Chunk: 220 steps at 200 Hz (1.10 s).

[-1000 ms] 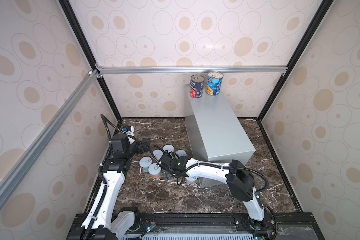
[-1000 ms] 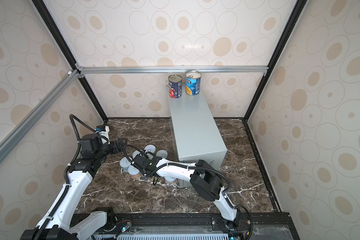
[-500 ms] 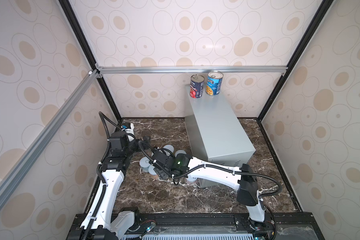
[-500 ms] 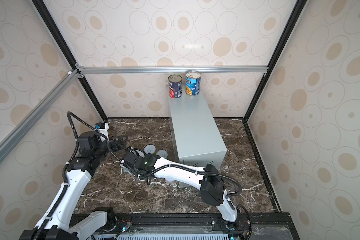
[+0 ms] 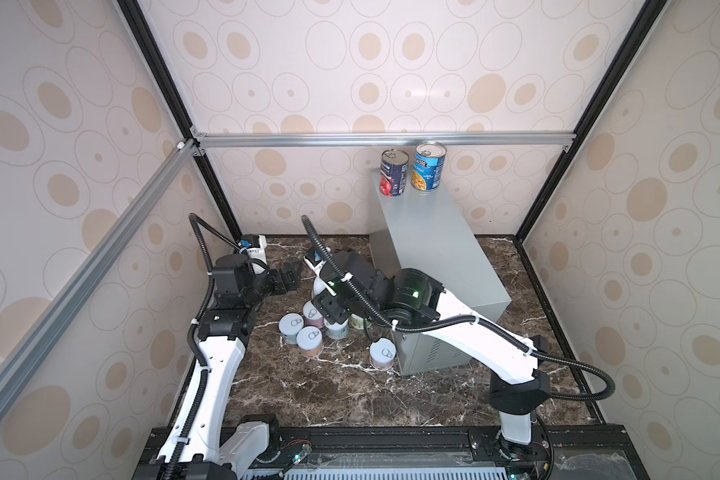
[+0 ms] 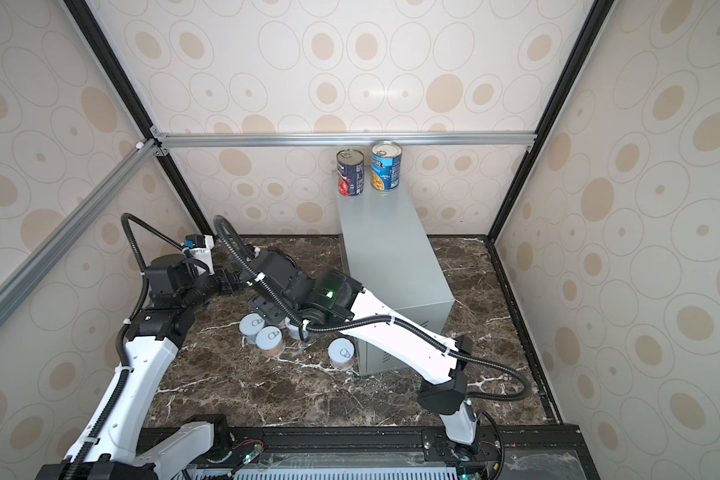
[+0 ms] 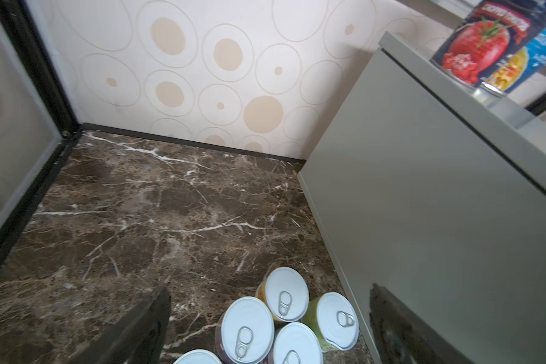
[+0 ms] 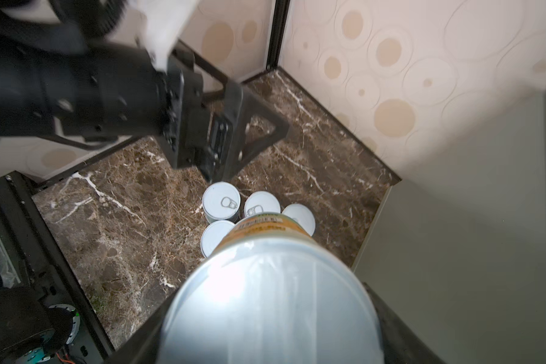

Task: Place and organize the canned foods onto the counter
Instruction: 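Lift the white-lidded can with the right gripper up toward the cabinet top, then lower the white-lidded can onto the cabinet top near the other cans with the right gripper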

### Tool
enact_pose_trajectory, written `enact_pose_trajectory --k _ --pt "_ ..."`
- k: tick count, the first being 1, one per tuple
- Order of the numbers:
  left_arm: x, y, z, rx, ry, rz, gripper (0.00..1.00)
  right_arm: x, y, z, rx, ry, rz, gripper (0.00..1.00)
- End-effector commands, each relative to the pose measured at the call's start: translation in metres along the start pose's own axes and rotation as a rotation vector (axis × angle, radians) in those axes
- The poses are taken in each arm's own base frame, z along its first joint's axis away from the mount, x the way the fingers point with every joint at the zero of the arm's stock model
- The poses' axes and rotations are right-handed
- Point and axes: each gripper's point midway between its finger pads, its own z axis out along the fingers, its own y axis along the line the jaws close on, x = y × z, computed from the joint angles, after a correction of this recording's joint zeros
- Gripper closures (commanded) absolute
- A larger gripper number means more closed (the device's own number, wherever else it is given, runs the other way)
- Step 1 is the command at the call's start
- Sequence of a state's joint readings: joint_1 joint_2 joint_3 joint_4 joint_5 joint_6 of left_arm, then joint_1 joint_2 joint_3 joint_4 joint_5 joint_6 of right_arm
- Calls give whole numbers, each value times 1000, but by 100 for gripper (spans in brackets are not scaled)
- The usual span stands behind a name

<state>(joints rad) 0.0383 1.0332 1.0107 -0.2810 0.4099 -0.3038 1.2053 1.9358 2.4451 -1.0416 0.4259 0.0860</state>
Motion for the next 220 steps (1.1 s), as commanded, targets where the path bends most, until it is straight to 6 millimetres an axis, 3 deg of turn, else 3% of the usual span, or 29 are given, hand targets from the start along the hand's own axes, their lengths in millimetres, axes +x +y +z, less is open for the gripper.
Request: enact_pose_trajectory --k 1,47,86,113,152,220 --pt "-23 -35 -10 170 -47 39 2 -38 -64 -75 76 -153 11 100" --pt "-28 -89 -22 381 -61 129 2 -51 -154 -132 141 -289 158 100" --pt "-31 -132 -39 524 -72 210 2 -46 -225 -153 268 -322 250 100" --pt "-33 -156 -58 618 -104 261 2 -41 -260 -147 269 -315 322 100" --pt "-21 -194 -84 779 -111 361 2 -36 -299 -132 242 -324 413 100" --pt "-9 -231 -105 940 -93 444 2 -14 -334 -85 209 -254 491 100"
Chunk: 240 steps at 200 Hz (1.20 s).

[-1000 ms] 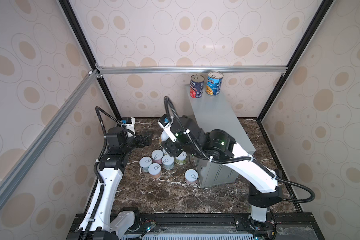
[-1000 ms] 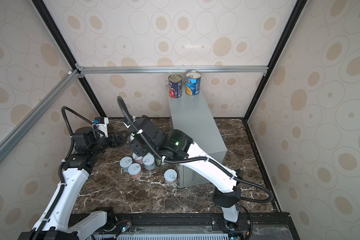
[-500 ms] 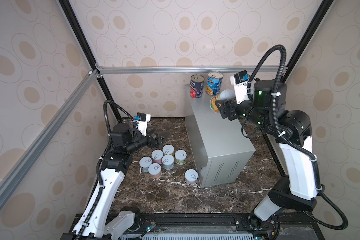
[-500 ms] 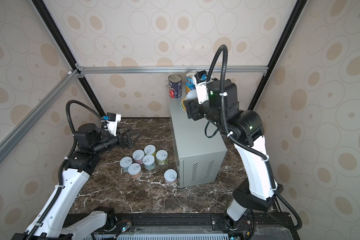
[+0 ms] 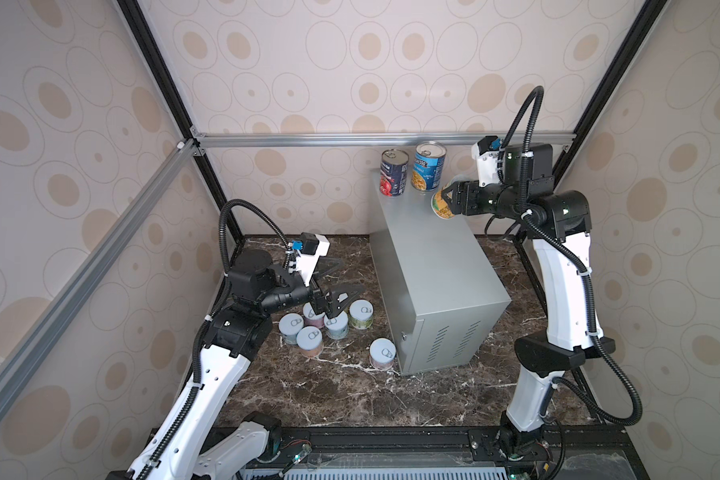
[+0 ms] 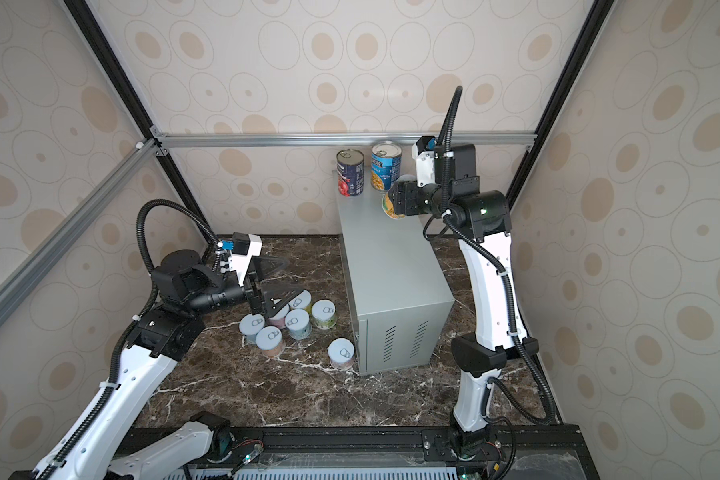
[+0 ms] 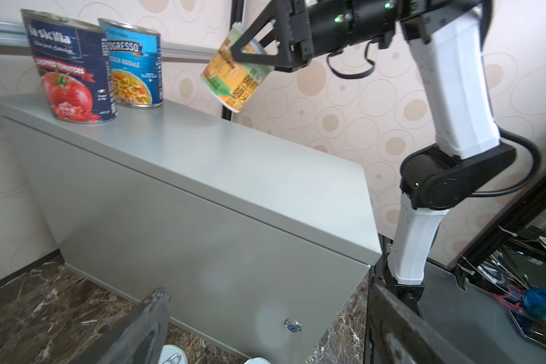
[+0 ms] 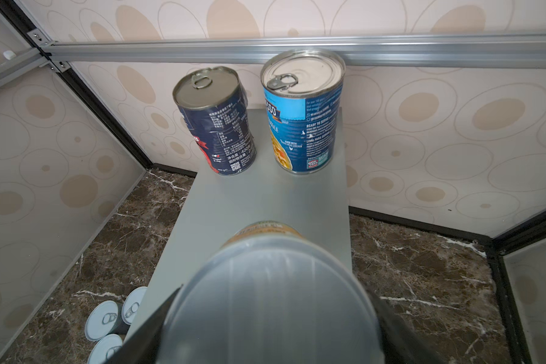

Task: Place and organize the canned foods onto the counter
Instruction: 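Lower the white-lidded can onto the cabinet top near the other cans with the right gripper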

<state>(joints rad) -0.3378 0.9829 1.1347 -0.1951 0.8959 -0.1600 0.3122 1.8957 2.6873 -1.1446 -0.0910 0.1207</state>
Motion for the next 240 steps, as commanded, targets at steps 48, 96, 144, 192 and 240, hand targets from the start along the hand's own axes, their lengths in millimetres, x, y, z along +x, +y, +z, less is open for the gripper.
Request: enact_pose_trajectory --k 48,96,144,192,240 --pt "-11 -11 7 48 -20 97 2 -20 3 5 -47 -71 4 97" --pt "-9 -2 14 33 -19 94 2 -13 -1 -14 20 -48 -70 84" --pt "-9 4 21 42 -24 82 2 17 -3 -33 72 66 -165 81" --pt "-7 6 24 44 -26 77 2 36 3 -48 102 130 -232 73" --pt "-3 8 25 38 -21 72 2 48 19 -45 70 168 -265 59"
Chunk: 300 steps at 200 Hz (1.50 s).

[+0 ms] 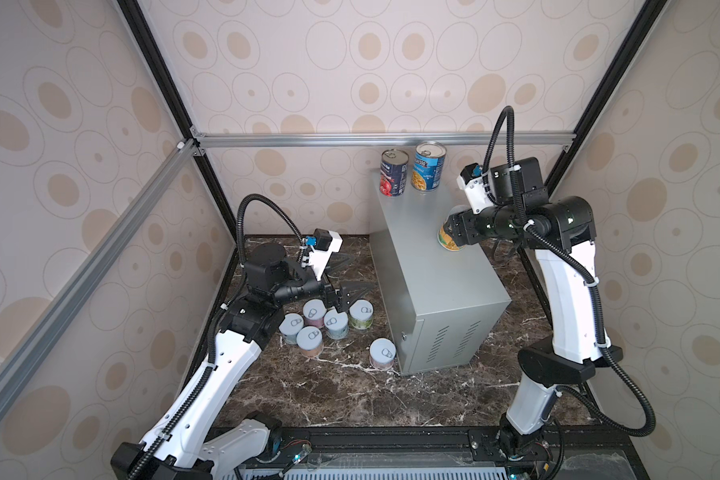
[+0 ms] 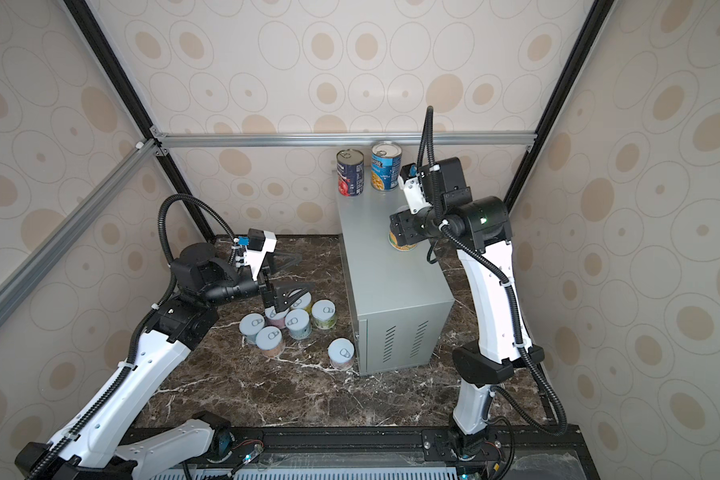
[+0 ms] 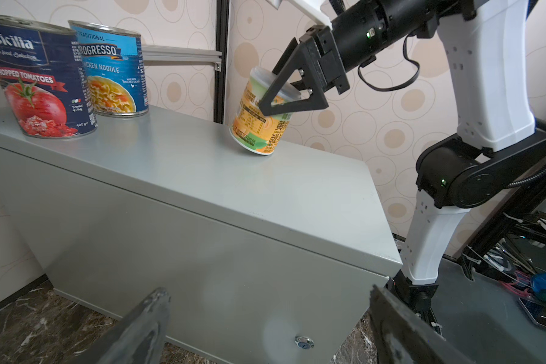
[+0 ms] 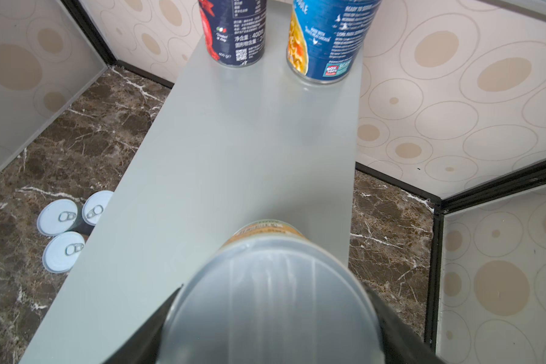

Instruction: Place and organize the canned foods onto the counter

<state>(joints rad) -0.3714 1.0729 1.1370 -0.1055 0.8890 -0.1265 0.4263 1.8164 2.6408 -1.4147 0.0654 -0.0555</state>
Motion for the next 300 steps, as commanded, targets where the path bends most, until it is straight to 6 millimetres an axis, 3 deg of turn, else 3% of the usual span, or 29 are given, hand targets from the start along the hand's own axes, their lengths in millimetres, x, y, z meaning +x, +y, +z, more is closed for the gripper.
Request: enact_pose_trajectory --k 1,74,134,160,214,250,300 --pt "-7 -4 0 11 -25 35 2 -12 1 -14 14 -67 -29 59" --pt "-3 -4 -4 -9 -23 50 2 -15 5 2 -1 -66 -15 38" --pt "1 -3 -5 -24 -20 58 2 -22 5 4 -6 -93 3 29" --pt "1 -3 -6 -31 -23 62 2 -27 7 -2 -17 -132 16 0" --pt "0 -5 -9 -37 -30 71 2 -28 3 -20 -5 -213 50 0" --pt "1 -5 -10 -40 -31 74 2 -9 1 -13 10 -206 81 0" --pt "3 -4 -10 -44 -33 73 2 3 1 -2 21 -274 114 3"
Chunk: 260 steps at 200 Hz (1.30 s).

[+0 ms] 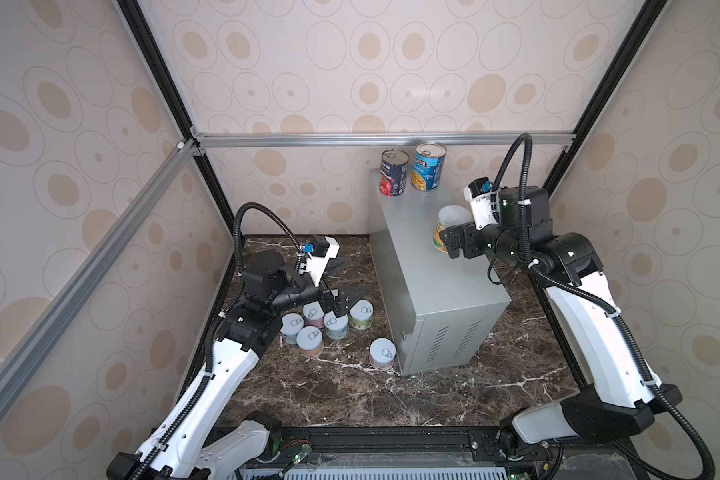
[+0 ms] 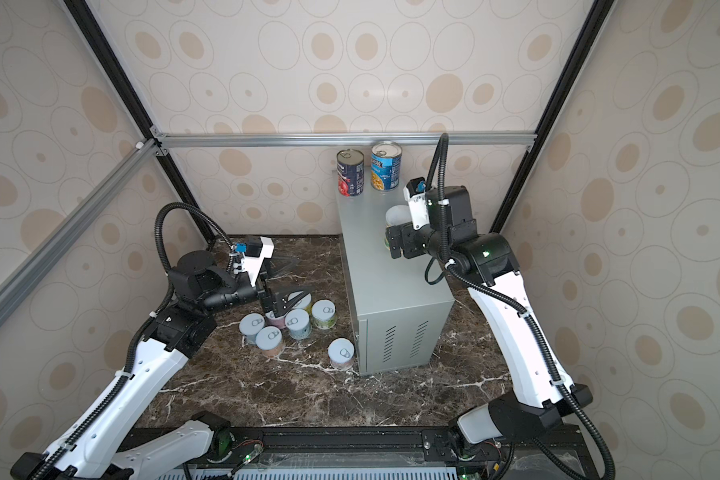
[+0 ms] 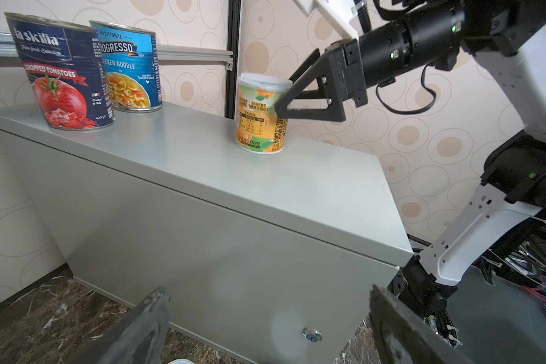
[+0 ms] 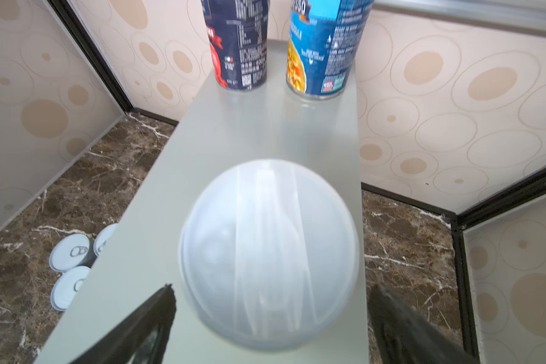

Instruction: Place and organize the canned foods onto the counter

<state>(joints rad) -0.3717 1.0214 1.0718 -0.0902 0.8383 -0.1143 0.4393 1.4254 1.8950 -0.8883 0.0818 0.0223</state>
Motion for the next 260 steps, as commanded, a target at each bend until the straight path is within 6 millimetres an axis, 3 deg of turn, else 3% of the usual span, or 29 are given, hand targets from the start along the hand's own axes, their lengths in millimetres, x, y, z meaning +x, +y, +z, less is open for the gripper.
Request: enact_pose_trajectory --k 1,22,71,122,161,197,260 --pt "-9 -6 -4 6 -31 59 2 -16 -2 -2 13 -104 31 3" --pt "-7 -6 -4 2 -32 58 2 -14 -3 7 24 -114 35 5" --pt "-1 -2 -3 -16 -18 57 2 -21 -14 31 78 -178 58 24" --pt "2 -1 -2 -15 -13 53 2 -37 -36 73 85 -202 109 33" --pt "3 -1 -2 -14 -16 51 2 -58 -44 114 68 -179 97 35" --pt "4 0 -2 -19 -14 54 2 -70 -46 137 65 -168 86 36" --pt "4 2 -1 -17 -14 55 2 -69 -46 148 63 -153 86 34"
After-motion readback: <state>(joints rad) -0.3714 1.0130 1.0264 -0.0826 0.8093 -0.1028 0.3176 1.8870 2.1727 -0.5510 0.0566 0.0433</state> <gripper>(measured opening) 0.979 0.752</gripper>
